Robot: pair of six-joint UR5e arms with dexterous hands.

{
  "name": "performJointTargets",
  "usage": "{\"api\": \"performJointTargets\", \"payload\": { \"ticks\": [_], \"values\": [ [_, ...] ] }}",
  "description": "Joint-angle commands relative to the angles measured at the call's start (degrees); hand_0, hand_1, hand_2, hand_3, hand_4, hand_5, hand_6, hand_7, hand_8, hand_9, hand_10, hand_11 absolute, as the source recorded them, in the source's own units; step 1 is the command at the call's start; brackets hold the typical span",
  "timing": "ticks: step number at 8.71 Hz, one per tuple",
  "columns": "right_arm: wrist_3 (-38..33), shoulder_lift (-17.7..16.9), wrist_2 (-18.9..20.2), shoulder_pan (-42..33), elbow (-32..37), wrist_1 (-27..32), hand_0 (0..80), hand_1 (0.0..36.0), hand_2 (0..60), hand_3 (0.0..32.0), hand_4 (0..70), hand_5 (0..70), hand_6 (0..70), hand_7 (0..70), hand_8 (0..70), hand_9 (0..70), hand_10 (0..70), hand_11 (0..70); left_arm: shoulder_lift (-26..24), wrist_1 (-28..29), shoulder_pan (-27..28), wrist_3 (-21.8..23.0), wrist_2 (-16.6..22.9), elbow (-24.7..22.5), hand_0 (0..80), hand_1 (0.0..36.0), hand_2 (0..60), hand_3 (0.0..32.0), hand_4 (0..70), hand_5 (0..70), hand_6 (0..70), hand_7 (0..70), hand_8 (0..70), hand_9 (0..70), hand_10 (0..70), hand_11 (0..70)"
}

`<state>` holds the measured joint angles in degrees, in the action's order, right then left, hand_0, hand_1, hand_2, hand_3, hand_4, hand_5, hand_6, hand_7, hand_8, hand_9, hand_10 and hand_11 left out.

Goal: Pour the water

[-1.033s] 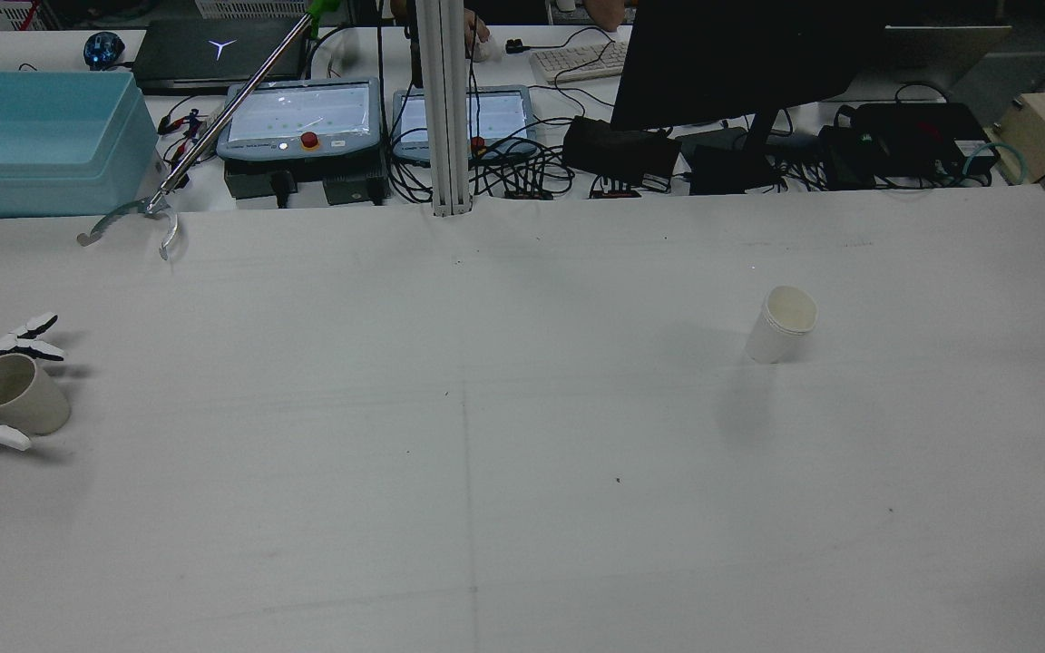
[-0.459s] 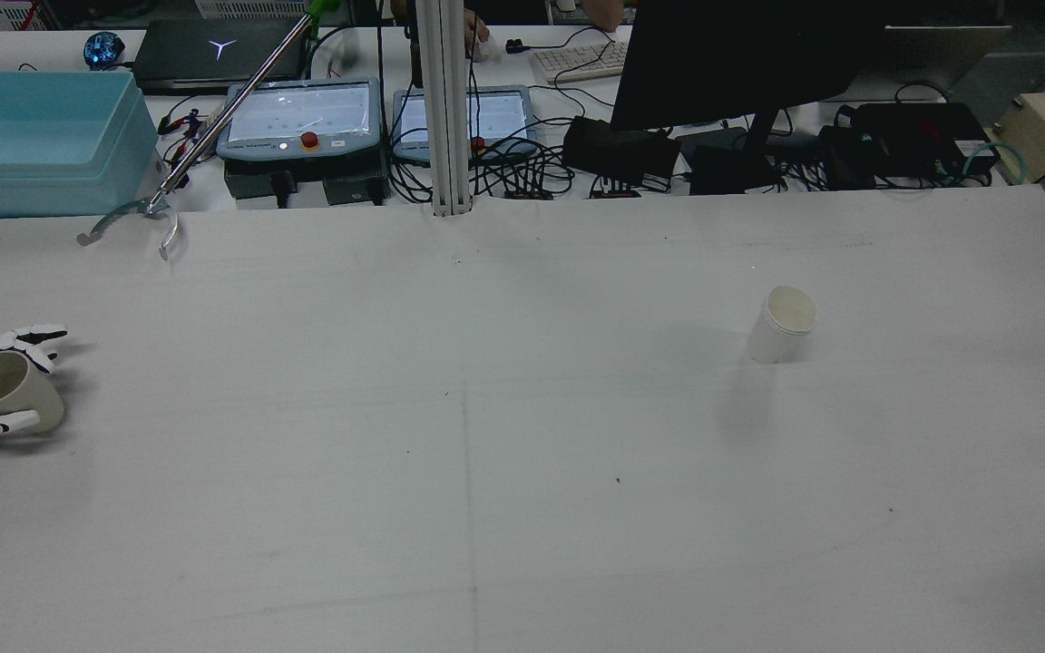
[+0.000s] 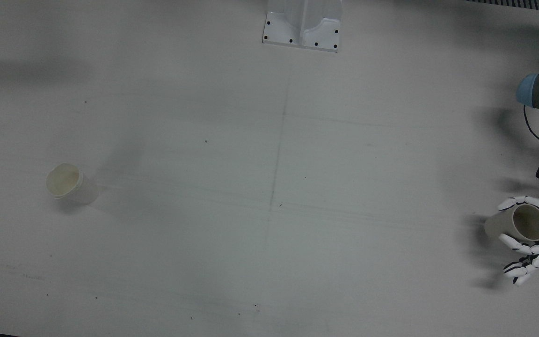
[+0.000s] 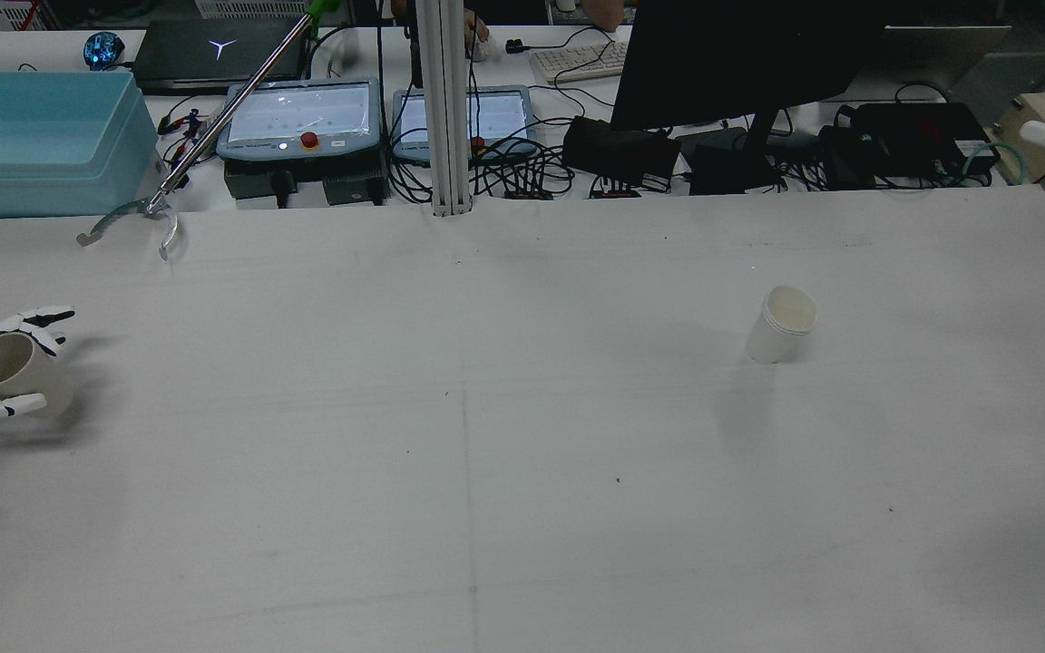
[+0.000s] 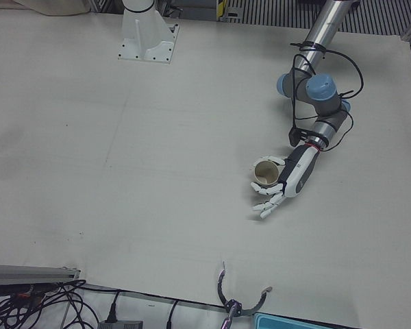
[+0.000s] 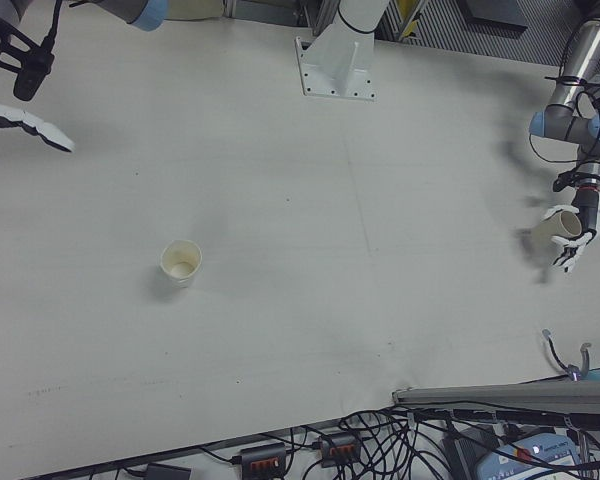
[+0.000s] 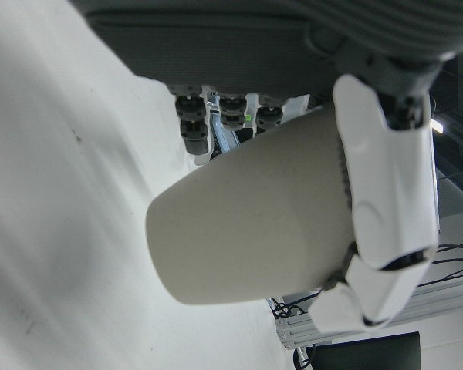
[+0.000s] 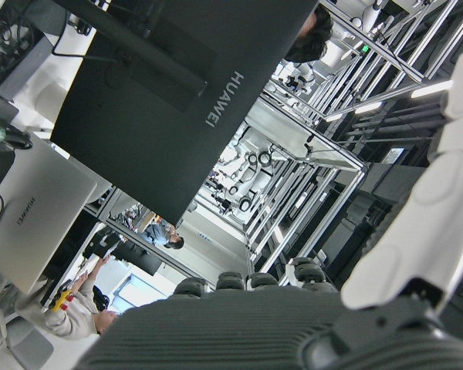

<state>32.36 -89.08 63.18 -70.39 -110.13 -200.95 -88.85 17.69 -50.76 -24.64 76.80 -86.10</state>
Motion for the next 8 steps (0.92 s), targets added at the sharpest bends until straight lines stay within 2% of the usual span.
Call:
{"api": "performJointTargets", "payload": {
  "ticks": [1, 2, 4, 5, 6, 7, 8],
  "values": [
    [-3.4, 3.0, -0.6, 8.0, 18.1, 18.3, 42.0, 10.9, 15.7, 0.0, 5.1, 3.9, 1.6, 3.3, 0.8, 3.6, 2.7, 5.1, 0.8, -3.9, 0.0, 0.2, 0.1, -4.9, 53.3, 36.0, 60.0, 0.0, 45.4, 65.8, 11.6, 18.1, 5.7, 9.5, 9.9, 16.8],
    [-6.7, 2.9, -3.1, 9.8, 19.2, 18.9, 44.9, 11.9, 14.4, 0.0, 6.4, 5.4, 2.1, 4.5, 0.7, 3.5, 3.0, 5.7, 1.3, -4.6, -0.1, 0.2, 0.1, -6.3, 53.5, 36.0, 60.0, 0.0, 45.0, 65.6, 11.5, 18.0, 5.6, 9.4, 9.8, 16.6],
    [-6.1, 2.6, -3.4, 12.7, 17.6, 18.4, 45.3, 11.8, 12.7, 0.0, 5.2, 3.0, 1.6, 2.6, 0.9, 3.7, 6.4, 10.6, 2.4, -5.4, -0.1, 0.2, 0.1, -8.1, 53.6, 36.0, 60.0, 0.0, 44.5, 65.3, 11.6, 17.9, 5.6, 9.2, 9.7, 16.5],
    [-2.3, 2.2, -6.9, 15.3, 16.5, 18.5, 46.7, 15.2, 14.5, 0.0, 0.9, 0.0, 0.0, 0.0, 0.0, 0.7, 3.4, 6.7, 3.0, -5.4, 0.0, 0.2, 0.1, -8.2, 53.6, 36.0, 60.0, 0.0, 44.4, 65.1, 11.7, 18.0, 5.6, 9.3, 9.7, 16.5],
    [2.0, 0.3, -12.4, 18.5, 14.9, 18.8, 45.6, 14.4, 15.1, 0.0, 0.0, 0.0, 0.0, 0.0, 0.0, 0.0, 1.1, 3.3, 3.8, -5.3, 0.0, 0.2, 0.0, -8.2, 53.2, 36.0, 60.0, 0.0, 44.8, 65.0, 11.6, 18.1, 5.6, 9.4, 9.8, 16.7],
    [2.4, -0.8, -17.5, 21.1, 14.7, 18.9, 43.4, 12.8, 14.5, 0.0, 0.0, 0.0, 0.0, 0.0, 0.0, 0.0, 1.3, 3.5, 4.7, -4.9, -0.1, 0.2, 0.1, -8.6, 53.4, 36.0, 60.0, 0.0, 44.9, 64.6, 11.6, 18.0, 5.6, 9.6, 10.0, 16.9],
    [2.4, -1.1, -20.1, 23.6, 14.2, 18.9, 42.0, 12.1, 14.4, 0.0, 0.0, 0.0, 0.0, 0.0, 0.0, 0.2, 2.3, 4.8, 5.4, -4.9, -0.1, 0.8, 0.1, -9.0, 52.9, 36.0, 60.0, 0.0, 45.0, 64.5, 11.7, 18.0, 5.7, 9.5, 9.9, 16.8]
  ]
}}
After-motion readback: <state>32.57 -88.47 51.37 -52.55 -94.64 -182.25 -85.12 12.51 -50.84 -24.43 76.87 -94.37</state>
